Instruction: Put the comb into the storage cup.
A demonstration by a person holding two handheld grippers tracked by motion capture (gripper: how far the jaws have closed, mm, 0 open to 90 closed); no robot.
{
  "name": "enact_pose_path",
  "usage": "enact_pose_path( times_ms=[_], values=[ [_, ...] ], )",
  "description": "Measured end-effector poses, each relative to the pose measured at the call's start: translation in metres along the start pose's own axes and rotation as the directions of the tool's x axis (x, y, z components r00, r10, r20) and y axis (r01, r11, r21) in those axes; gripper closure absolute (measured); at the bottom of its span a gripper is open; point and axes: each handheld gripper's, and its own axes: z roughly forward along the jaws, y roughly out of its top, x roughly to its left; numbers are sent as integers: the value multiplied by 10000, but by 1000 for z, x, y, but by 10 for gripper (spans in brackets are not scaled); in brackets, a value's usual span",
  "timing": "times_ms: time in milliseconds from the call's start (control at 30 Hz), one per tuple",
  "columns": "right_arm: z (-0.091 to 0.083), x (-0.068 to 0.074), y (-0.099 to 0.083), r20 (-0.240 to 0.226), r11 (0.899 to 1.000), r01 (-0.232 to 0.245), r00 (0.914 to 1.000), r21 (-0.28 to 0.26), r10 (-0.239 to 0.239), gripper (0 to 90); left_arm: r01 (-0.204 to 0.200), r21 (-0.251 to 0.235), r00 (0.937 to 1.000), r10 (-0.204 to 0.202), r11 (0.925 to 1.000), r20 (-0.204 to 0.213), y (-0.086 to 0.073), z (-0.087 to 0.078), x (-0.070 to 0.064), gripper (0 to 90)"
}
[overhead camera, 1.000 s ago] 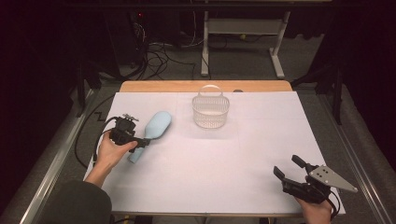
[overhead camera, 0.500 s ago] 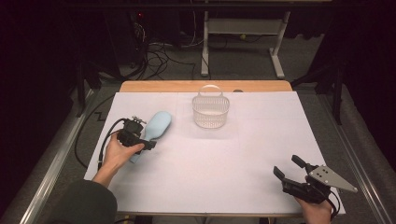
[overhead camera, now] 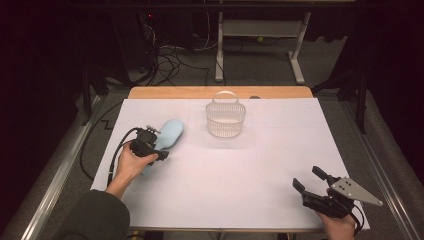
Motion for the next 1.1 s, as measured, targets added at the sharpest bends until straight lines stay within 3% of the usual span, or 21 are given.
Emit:
enact_pose_path(
  times_ms=[233,400,633,1100],
  values=[
    [0,0,0,-7,10000,-10,10000,-20,10,204,-60,60,9996,61,10000,-267,1,4,0,432],
    [0,0,0,-24,10000,7,10000,-7,-7,205,-143,-46,9982,140,9999,-590,2,6,-1,527],
    [0,0,0,-4,10000,20,10000,14,-20,205,-92,-52,9986,89,9999,-528,2,6,0,616],
    [0,0,0,-16,10000,21,10000,20,-21,205,-258,-101,9995,256,9996,-205,1,6,2,688]
  ],
)
